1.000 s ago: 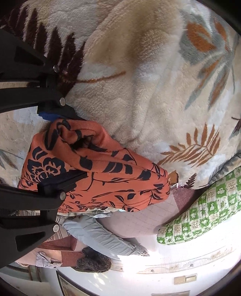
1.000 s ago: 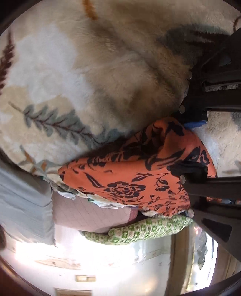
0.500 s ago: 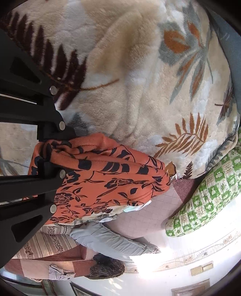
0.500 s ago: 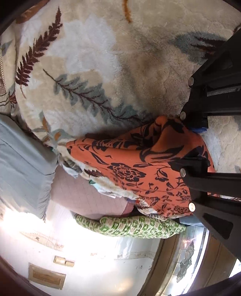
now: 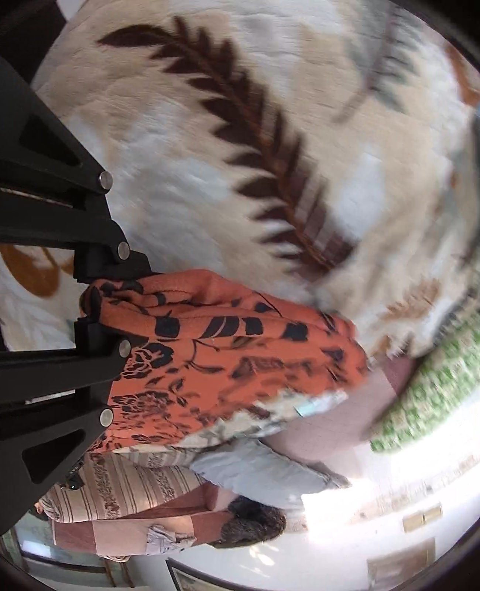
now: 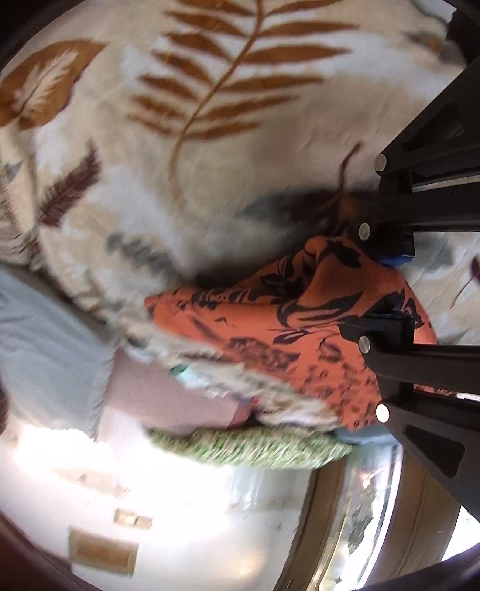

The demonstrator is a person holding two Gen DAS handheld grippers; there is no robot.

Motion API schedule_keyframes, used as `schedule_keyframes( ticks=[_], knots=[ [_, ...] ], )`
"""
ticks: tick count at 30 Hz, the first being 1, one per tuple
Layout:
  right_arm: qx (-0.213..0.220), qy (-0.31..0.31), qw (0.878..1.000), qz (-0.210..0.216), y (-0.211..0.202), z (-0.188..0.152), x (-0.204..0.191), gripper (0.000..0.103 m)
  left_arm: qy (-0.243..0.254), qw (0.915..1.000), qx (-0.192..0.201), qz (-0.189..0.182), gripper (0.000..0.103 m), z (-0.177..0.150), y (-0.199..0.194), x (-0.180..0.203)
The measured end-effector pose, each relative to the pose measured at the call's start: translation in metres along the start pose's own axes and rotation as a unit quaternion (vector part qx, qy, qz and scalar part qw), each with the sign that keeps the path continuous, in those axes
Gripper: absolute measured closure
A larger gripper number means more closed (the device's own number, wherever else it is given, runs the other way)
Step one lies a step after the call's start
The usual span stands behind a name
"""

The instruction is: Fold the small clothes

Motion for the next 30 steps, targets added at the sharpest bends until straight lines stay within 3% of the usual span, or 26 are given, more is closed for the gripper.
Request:
schedule_keyframes(
  ticks=[2, 4, 5, 8, 10, 12, 14, 16, 20, 22, 24, 26, 27, 30],
  knots=[
    [-0.027, 0.034, 0.999, -0.032, 0.006, -0.002, 0.021, 0.078, -0.034, 0.9994, -0.005, -0.007, 0.086, 0.001, -0.003, -0.005],
    [-0.043, 0.070, 0.996, -0.027, 0.000, 0.003, 0.028, 0.077, -0.011, 0.9999, 0.010, 0.005, 0.084, 0.010, -0.019, 0.003],
    [-0.037, 0.073, 0.996, -0.023, -0.009, 0.010, 0.027, 0.076, 0.009, 0.9992, 0.024, 0.031, 0.082, 0.015, -0.030, 0.005],
    [0.037, 0.044, 0.997, -0.042, -0.046, 0.037, 0.022, 0.066, 0.088, 0.9853, 0.085, 0.118, 0.079, 0.042, -0.066, 0.024],
    [0.103, 0.026, 0.993, -0.049, -0.073, 0.059, 0.010, 0.045, 0.126, 0.9742, 0.122, 0.142, 0.068, 0.059, -0.084, 0.046],
    [0.149, 0.008, 0.988, -0.036, -0.088, 0.073, -0.009, 0.040, 0.157, 0.9697, 0.138, 0.126, 0.058, 0.073, -0.080, 0.073],
    [0.120, -0.044, 0.992, -0.015, -0.071, 0.072, -0.039, 0.040, 0.190, 0.9676, 0.125, 0.109, 0.056, 0.084, -0.054, 0.099],
    [0.085, -0.094, 0.992, -0.019, -0.039, 0.062, -0.068, 0.040, 0.211, 0.9667, 0.109, 0.096, 0.056, 0.092, -0.014, 0.117],
    [0.026, -0.188, 0.980, -0.059, 0.044, 0.034, -0.109, 0.053, 0.182, 0.9777, 0.056, 0.088, 0.056, 0.113, 0.070, 0.122],
    [0.001, -0.210, 0.976, -0.063, 0.073, 0.023, -0.115, 0.055, 0.157, 0.9798, 0.051, 0.113, 0.057, 0.121, 0.089, 0.100],
    [-0.017, -0.228, 0.970, -0.080, 0.100, 0.021, -0.115, 0.055, 0.123, 0.9861, 0.044, 0.103, 0.057, 0.129, 0.102, 0.079],
    [-0.023, -0.226, 0.967, -0.119, 0.128, 0.033, -0.098, 0.059, 0.090, 0.9914, 0.038, 0.087, 0.084, 0.137, 0.103, 0.061],
    [-0.027, -0.217, 0.968, -0.123, 0.138, 0.036, -0.092, 0.064, 0.075, 0.9936, 0.035, 0.077, 0.087, 0.140, 0.102, 0.055],
    [-0.018, -0.202, 0.973, -0.108, 0.132, 0.046, -0.094, 0.064, 0.027, 0.9987, 0.034, 0.027, 0.088, 0.142, 0.091, 0.049]
  ],
)
Point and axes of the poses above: each gripper's, at about its wrist camera, not at the fingertips, and y roughly the way its jaws point, x to its right, z to its top, the point moved 10 cm from there along y, roughly the way its jaws point, and after that the axes turned 10 degrees about y, right-handed, at the moved point
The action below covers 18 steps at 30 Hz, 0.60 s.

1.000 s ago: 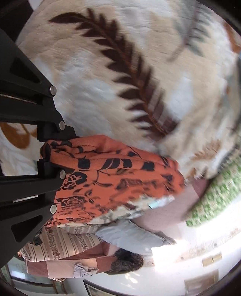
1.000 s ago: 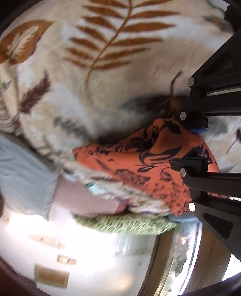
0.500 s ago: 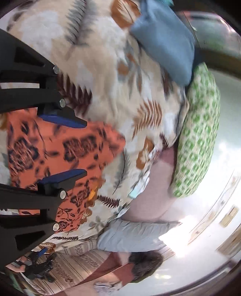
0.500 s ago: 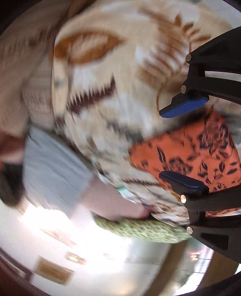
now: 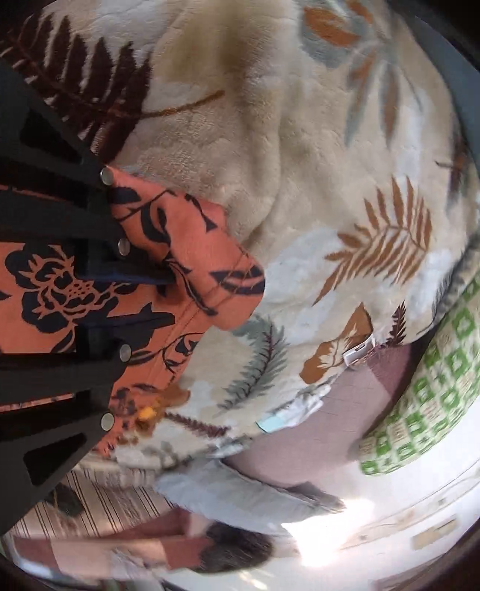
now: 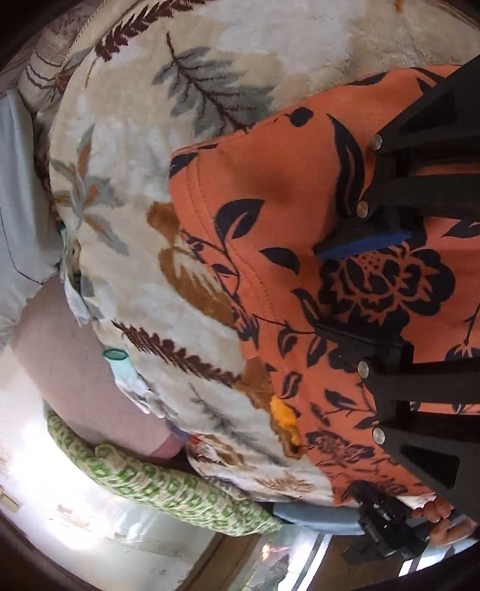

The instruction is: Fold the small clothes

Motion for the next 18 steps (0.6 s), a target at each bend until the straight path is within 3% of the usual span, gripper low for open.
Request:
schedule_keyframes(
  ticks=[3, 4, 6, 8, 10, 11, 12, 14, 16, 18],
  knots=[
    [0.045, -0.038, 0.998, 0.002, -0.019, 0.000, -0.020, 0.063, 0.024, 0.9993, 0.023, 0.016, 0.080, -0.002, -0.029, 0.006],
    [0.048, -0.056, 0.997, 0.012, -0.022, -0.005, -0.031, 0.063, 0.035, 0.9983, 0.038, 0.026, 0.070, -0.004, -0.041, 0.008],
    [0.043, -0.080, 0.994, 0.053, -0.024, -0.016, -0.058, 0.063, 0.055, 0.9967, 0.055, 0.022, 0.062, -0.007, -0.050, 0.018],
    [0.046, -0.111, 0.990, 0.072, -0.023, -0.026, -0.085, 0.063, 0.088, 0.9944, 0.049, 0.032, 0.062, -0.016, -0.051, 0.026],
    [0.041, -0.123, 0.989, 0.072, -0.009, -0.031, -0.107, 0.063, 0.100, 0.9911, 0.032, 0.081, 0.062, -0.024, -0.043, 0.015],
    [0.026, -0.115, 0.990, 0.080, 0.001, -0.034, -0.112, 0.063, 0.096, 0.9912, 0.024, 0.089, 0.062, -0.029, -0.039, 0.006],
    [-0.010, -0.100, 0.991, 0.085, 0.022, -0.041, -0.114, 0.062, 0.085, 0.9926, 0.023, 0.083, 0.063, -0.031, -0.038, -0.001],
    [-0.051, -0.090, 0.994, 0.043, 0.057, -0.053, -0.104, 0.061, 0.067, 0.9952, 0.025, 0.067, 0.067, -0.031, -0.045, -0.006],
    [-0.017, -0.116, 0.992, 0.046, 0.054, -0.052, -0.109, 0.061, 0.058, 0.9963, 0.032, 0.054, 0.067, -0.032, -0.058, -0.008],
    [-0.017, -0.116, 0.992, 0.050, 0.040, -0.054, -0.113, 0.062, 0.050, 0.9965, 0.043, 0.051, 0.064, -0.040, -0.078, -0.012]
  ],
)
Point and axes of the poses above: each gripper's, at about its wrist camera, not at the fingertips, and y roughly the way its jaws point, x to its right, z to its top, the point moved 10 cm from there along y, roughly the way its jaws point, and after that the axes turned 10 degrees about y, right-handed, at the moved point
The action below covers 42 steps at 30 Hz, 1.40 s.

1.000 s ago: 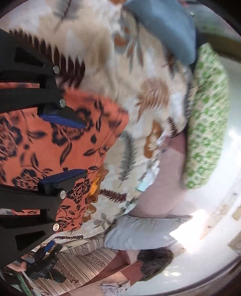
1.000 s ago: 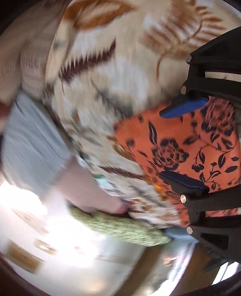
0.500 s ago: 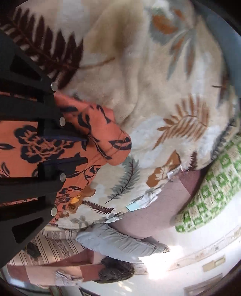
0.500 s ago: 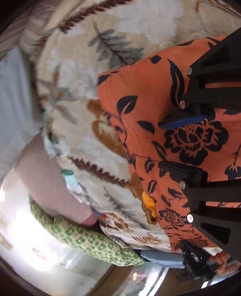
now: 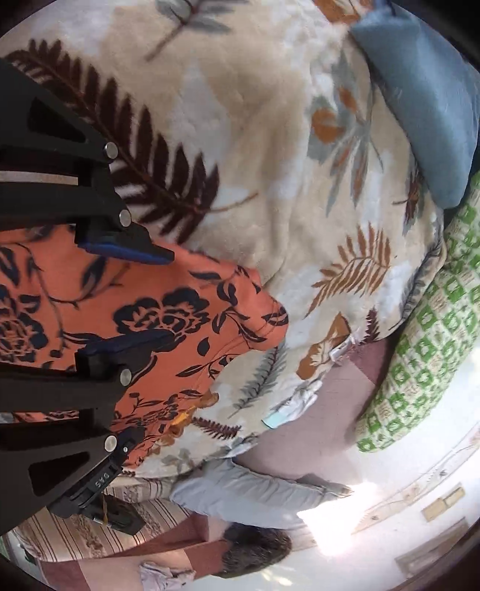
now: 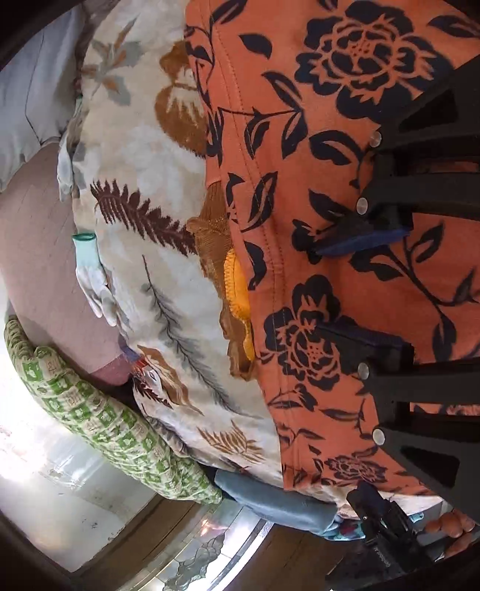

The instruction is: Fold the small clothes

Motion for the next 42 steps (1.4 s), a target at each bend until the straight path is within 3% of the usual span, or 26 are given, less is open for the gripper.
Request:
schedule_keyframes(
  ticks=[4, 7, 9, 11, 14, 17, 18, 21, 24, 25, 28, 31, 33, 34, 35, 37, 40, 42],
  knots=[
    [0.011, -0.026, 0.999, 0.028, -0.037, -0.015, -0.013, 0.061, -0.014, 0.9993, 0.007, 0.034, 0.040, -0.031, -0.037, -0.017],
    [-0.001, -0.017, 0.998, 0.060, -0.056, -0.040, -0.018, 0.056, -0.022, 0.9984, 0.016, 0.050, 0.038, -0.056, -0.061, -0.031],
    [-0.031, -0.014, 0.998, 0.057, -0.053, -0.065, -0.017, 0.050, -0.038, 0.9966, 0.013, 0.072, 0.035, -0.073, -0.071, -0.042],
    [-0.078, -0.017, 0.996, 0.025, -0.037, -0.098, -0.007, 0.050, -0.050, 0.9956, 0.002, 0.080, 0.035, -0.086, -0.072, -0.047],
    [-0.042, -0.076, 0.996, -0.011, -0.051, -0.107, -0.017, 0.050, -0.057, 0.9947, -0.033, 0.079, 0.035, -0.108, -0.068, -0.045],
    [-0.017, -0.068, 0.996, 0.050, -0.084, -0.114, -0.030, 0.050, -0.056, 0.9933, -0.053, 0.086, 0.035, -0.125, -0.066, -0.039],
    [-0.010, -0.067, 0.996, 0.052, -0.091, -0.116, -0.029, 0.050, -0.054, 0.9937, -0.054, 0.082, 0.035, -0.128, -0.064, -0.037],
    [0.001, -0.051, 0.998, 0.032, -0.098, -0.121, -0.011, 0.050, -0.070, 0.9930, -0.046, 0.084, 0.035, -0.125, -0.054, -0.041],
    [-0.061, 0.001, 0.998, 0.008, -0.073, -0.131, 0.016, 0.051, -0.085, 0.9927, -0.034, 0.079, 0.035, -0.115, -0.041, -0.044],
    [-0.064, 0.013, 0.998, 0.014, -0.068, -0.133, 0.020, 0.051, -0.086, 0.9929, -0.027, 0.078, 0.035, -0.111, -0.040, -0.044],
    [-0.051, 0.011, 0.998, 0.034, -0.075, -0.125, 0.013, 0.051, -0.082, 0.9959, -0.010, 0.035, 0.036, -0.098, -0.036, -0.030],
    [-0.022, 0.013, 0.999, 0.037, -0.084, -0.117, 0.012, 0.051, -0.062, 0.9978, -0.001, 0.024, 0.037, -0.093, -0.036, -0.013],
    [-0.013, 0.031, 0.998, 0.047, -0.087, -0.112, 0.012, 0.051, -0.033, 0.9987, -0.005, 0.038, 0.058, -0.094, -0.032, -0.009],
    [-0.009, 0.039, 0.998, 0.054, -0.090, -0.109, 0.013, 0.051, -0.033, 0.9986, -0.010, 0.040, 0.075, -0.095, -0.029, -0.010],
    [-0.007, 0.041, 0.998, 0.056, -0.094, -0.106, 0.017, 0.051, -0.044, 0.9984, -0.016, 0.033, 0.081, -0.097, -0.026, -0.013],
    [-0.007, 0.040, 0.998, 0.055, -0.096, -0.105, 0.020, 0.051, -0.079, 0.9966, -0.018, 0.013, 0.082, -0.098, -0.022, -0.020],
    [-0.018, 0.051, 0.997, 0.061, -0.094, -0.104, 0.023, 0.051, -0.090, 0.9958, -0.012, 0.003, 0.080, -0.098, -0.022, -0.020],
    [-0.023, 0.059, 0.996, 0.066, -0.093, -0.104, 0.025, 0.051, -0.112, 0.9935, -0.019, 0.002, 0.057, -0.103, -0.016, -0.023]
  ],
)
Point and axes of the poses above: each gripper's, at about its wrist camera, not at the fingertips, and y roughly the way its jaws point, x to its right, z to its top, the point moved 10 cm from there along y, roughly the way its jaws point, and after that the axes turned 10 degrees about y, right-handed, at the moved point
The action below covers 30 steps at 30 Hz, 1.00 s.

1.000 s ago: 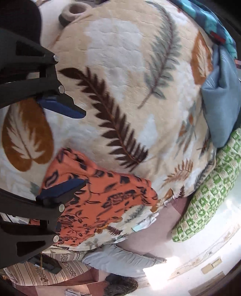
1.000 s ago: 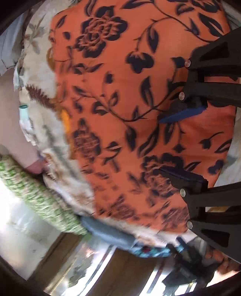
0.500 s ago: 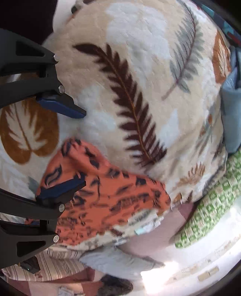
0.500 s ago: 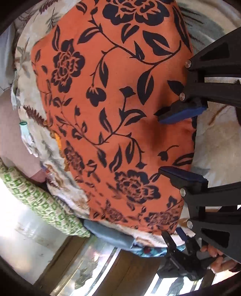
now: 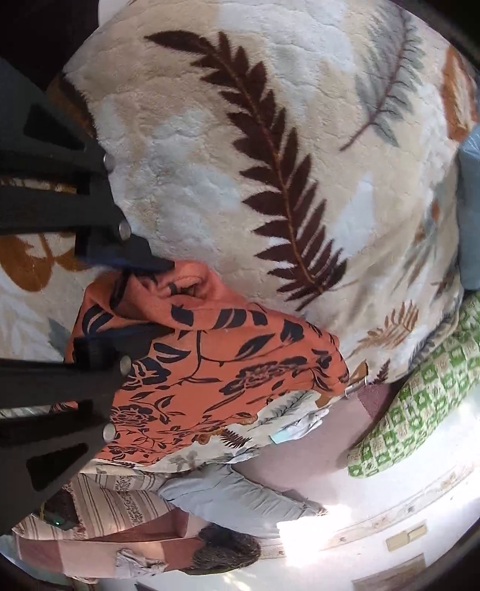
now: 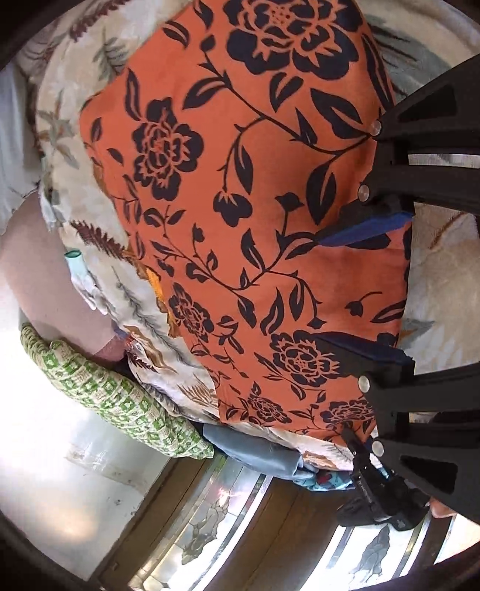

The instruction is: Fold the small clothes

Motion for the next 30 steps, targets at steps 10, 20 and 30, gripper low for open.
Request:
schedule_keyframes(
  ticks=[10, 20, 30],
  knots=[
    [0.019, 0.011, 1.000, 0.010, -0.009, 0.013, 0.006, 0.051, 0.052, 0.9978, 0.031, 0.026, 0.090, 0.008, -0.005, 0.021],
    [0.071, 0.110, 0.991, 0.028, -0.046, 0.047, 0.055, 0.051, 0.286, 0.9533, 0.084, -0.045, 0.090, 0.008, -0.038, 0.209],
    [0.161, 0.270, 0.945, 0.085, -0.123, 0.082, 0.143, 0.051, 0.399, 0.9049, -0.014, -0.147, 0.090, -0.101, 0.063, 0.389]
  ],
)
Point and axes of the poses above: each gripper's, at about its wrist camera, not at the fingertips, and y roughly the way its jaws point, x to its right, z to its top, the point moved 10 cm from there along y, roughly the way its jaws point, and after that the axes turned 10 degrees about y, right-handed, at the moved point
